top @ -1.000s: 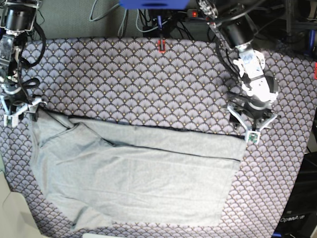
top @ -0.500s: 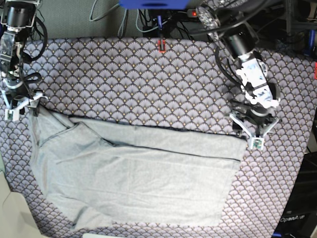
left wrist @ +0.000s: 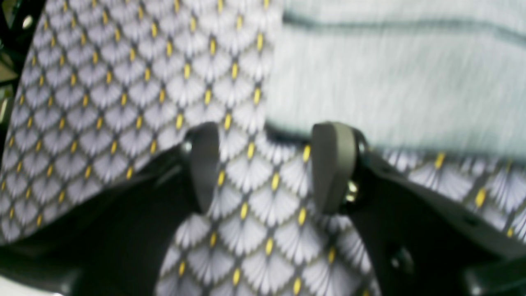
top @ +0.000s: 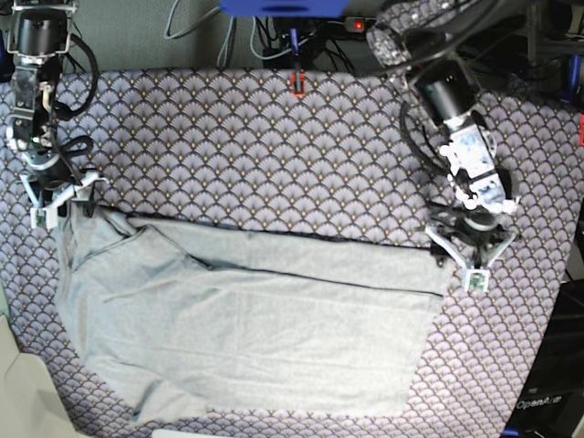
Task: Fold the T-shirt properly
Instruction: 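Lower the held edge onto the shirt body with both grippers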
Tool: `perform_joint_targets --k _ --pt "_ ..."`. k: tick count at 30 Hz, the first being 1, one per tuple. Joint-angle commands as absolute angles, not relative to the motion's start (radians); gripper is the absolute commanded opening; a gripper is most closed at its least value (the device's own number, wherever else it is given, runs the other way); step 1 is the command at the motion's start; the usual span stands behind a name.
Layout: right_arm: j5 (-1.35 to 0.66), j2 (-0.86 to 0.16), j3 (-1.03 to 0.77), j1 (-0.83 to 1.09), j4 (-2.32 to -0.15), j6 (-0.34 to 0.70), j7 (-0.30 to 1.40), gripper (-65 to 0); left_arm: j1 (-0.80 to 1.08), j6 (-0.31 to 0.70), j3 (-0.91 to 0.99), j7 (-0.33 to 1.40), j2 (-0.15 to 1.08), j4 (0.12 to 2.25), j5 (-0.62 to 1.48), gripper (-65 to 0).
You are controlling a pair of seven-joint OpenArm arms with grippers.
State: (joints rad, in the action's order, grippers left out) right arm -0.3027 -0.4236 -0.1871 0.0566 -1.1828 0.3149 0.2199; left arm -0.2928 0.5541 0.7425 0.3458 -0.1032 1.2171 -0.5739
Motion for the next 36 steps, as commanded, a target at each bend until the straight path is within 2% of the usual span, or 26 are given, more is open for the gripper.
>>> perform_joint_targets --k 1,13,19,25,32,36 --pt "-0.311 -0.444 -0.193 0.045 -1.198 0.318 0.199 -30.6 -0.315 0.552 0.739 0.329 -0.099 1.219 -0.565 -30.2" --pt "-0.311 -0.444 -0.197 0.056 -1.198 0.318 0.200 -30.7 -0.344 0.549 0.740 0.305 -0.091 1.113 -0.565 -30.3" --pt "-0.311 -0.444 -0.194 0.056 -1.198 0.318 0.202 -30.7 -0.341 0.424 0.740 0.265 -0.091 1.112 -0.565 -30.3" --pt "-0.311 -0.444 -0.194 0.056 -1.198 0.318 0.203 -30.7 -0.343 0.417 0.740 0.265 -0.091 1.104 -0.565 -30.3" --pt "-0.311 -0.444 -0.194 0.058 -1.198 0.318 0.205 -30.7 -0.384 0.417 0.740 0.262 -0.056 0.958 -0.565 -30.3" --pt "-0.311 -0.446 -0.197 0.059 -1.198 0.318 0.205 -30.7 -0.392 0.417 0.739 0.242 -0.053 0.944 -0.526 -30.5"
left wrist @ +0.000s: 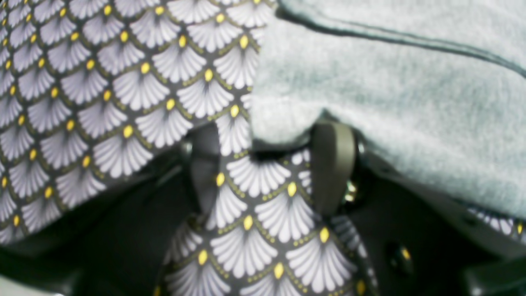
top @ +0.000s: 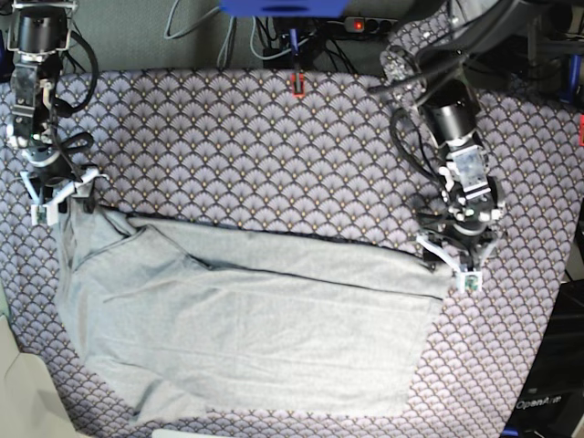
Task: Fold the T-shirt properly
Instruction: 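Lower the held edge onto the shirt body with both grippers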
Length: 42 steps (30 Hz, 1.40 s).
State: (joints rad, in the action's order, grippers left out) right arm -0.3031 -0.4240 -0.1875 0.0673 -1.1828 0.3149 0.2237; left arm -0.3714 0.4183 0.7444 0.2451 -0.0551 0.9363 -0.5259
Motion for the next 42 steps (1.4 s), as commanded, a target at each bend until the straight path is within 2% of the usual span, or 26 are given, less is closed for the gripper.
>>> perform_joint_targets --k 1,8,10,17,33,38,42 --pt "-0.311 -0.446 -0.197 0.059 -1.198 0.318 0.205 -30.7 -0.392 0.417 0.739 0.234 -0.051 0.944 -0.516 -30.5" --pt "-0.311 -0.446 -0.196 0.059 -1.198 0.318 0.205 -30.9 -0.392 0.417 0.736 0.229 -0.051 0.943 -0.510 -30.9" --pt "-0.311 -0.446 -0.194 0.059 -1.198 0.318 0.205 -31.0 -0.392 0.417 0.734 0.229 -0.051 0.943 -0.510 -33.5" --pt "-0.311 -0.446 -0.193 0.059 -1.198 0.318 0.205 -31.0 -0.394 0.417 0.733 0.228 -0.051 0.937 -0.510 -64.8" --pt "-0.311 -0.446 -0.193 0.077 -1.199 0.318 0.206 -30.5 -0.392 0.417 0.736 0.229 -0.051 0.946 -0.519 -65.0" --pt "-0.311 -0.447 -0.191 0.077 -1.199 0.318 0.208 -26.5 -0.390 0.417 0.736 0.231 -0.051 0.969 -0.519 -65.0" --pt "-0.311 -0.449 -0.191 0.076 -1.199 0.318 0.208 -26.5 -0.390 0.417 0.736 0.236 -0.050 0.981 -0.519 -65.0"
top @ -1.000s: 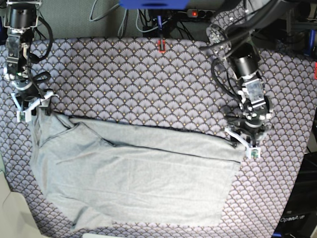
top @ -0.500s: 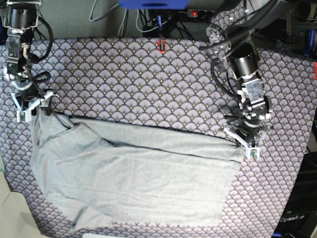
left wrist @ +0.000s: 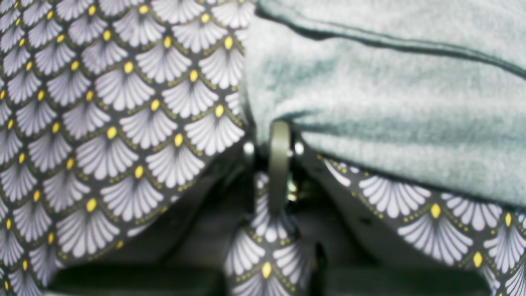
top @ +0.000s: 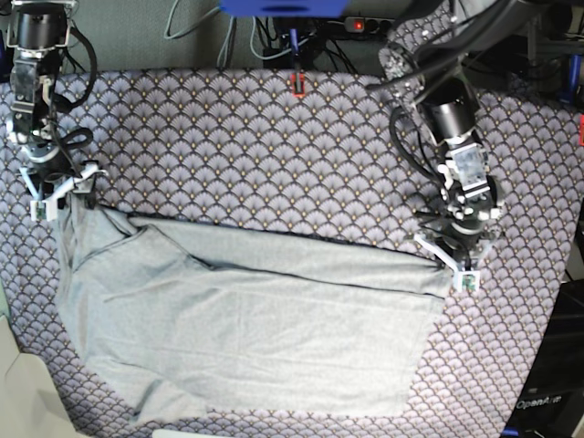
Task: Fold the T-shirt properly
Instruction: 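Lower the held edge onto the shirt body with both grippers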
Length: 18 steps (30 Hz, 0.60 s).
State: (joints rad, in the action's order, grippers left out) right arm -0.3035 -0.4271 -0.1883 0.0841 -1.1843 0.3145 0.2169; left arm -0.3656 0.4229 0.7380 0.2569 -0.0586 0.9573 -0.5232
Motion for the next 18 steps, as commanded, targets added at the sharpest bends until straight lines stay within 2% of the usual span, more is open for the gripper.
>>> perform_joint_targets --k 1,4,9,11,18 --pt "-0.311 -0.449 -0.191 0.074 -1.199 0.318 0.208 -27.2 -0.390 0.417 0.736 0.236 -0.050 0.983 -0.519 -65.0" --pt "-0.311 -0.449 -0.191 0.071 -1.199 0.318 0.208 -34.5 -0.389 0.417 0.734 0.237 -0.031 0.983 -0.518 -65.0" --pt "-0.311 -0.449 -0.191 0.071 -1.199 0.318 0.208 -58.2 -0.389 0.421 0.736 0.237 -0.028 0.983 -0.519 -65.0" --pt "-0.311 -0.449 -0.193 0.073 -1.199 0.318 0.208 -64.4 -0.387 0.421 0.734 0.237 -0.018 0.984 -0.519 -65.0" --pt "-0.311 -0.475 -0.196 0.087 -1.207 0.318 0.208 -65.0 -0.366 0.424 0.734 0.239 -0.013 1.030 -0.521 -65.0"
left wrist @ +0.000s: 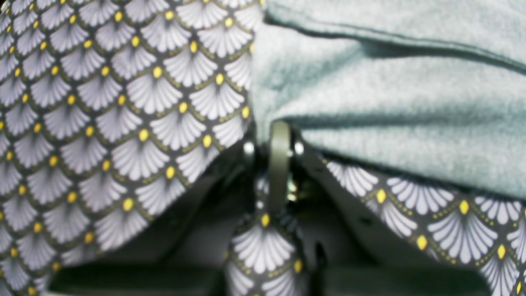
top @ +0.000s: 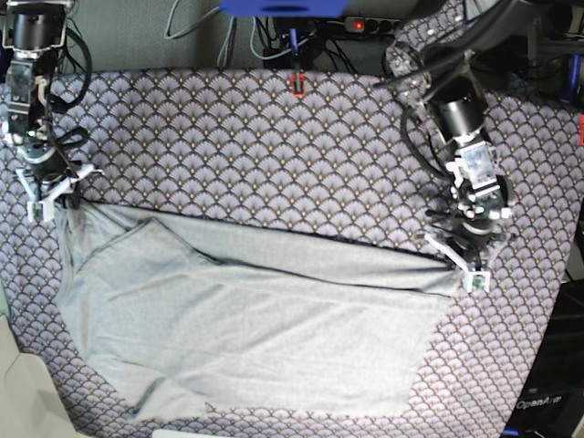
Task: Fold the T-shirt properly
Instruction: 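Lower the held edge onto the shirt body with both grippers, then drag the held edge back toward the collar with both grippers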
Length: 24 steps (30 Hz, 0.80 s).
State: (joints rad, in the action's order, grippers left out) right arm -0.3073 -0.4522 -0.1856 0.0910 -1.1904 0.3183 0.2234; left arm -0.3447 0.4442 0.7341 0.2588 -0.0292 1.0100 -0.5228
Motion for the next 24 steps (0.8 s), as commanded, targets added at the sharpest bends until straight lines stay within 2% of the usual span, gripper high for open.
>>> perform_joint_targets --k 1,5,10,24 --pt "-0.311 -0.487 -0.196 0.097 -1.207 0.318 0.208 -65.0 -0.354 0.424 0.733 0.239 -0.015 1.052 -0.521 -65.0" --pt "-0.311 -0.506 -0.191 0.107 -1.207 0.323 0.208 -65.0 -0.338 0.424 0.731 0.239 -0.019 1.107 -0.521 -65.0" --pt "-0.311 -0.506 -0.200 0.128 -1.208 0.452 0.242 -65.0 -0.294 0.424 0.731 0.240 -0.019 1.118 -0.521 -65.0" --pt "-0.311 -0.526 -0.200 0.312 -1.395 0.456 0.252 -65.0 -0.054 0.426 0.731 0.240 -0.087 1.382 -0.521 -65.0"
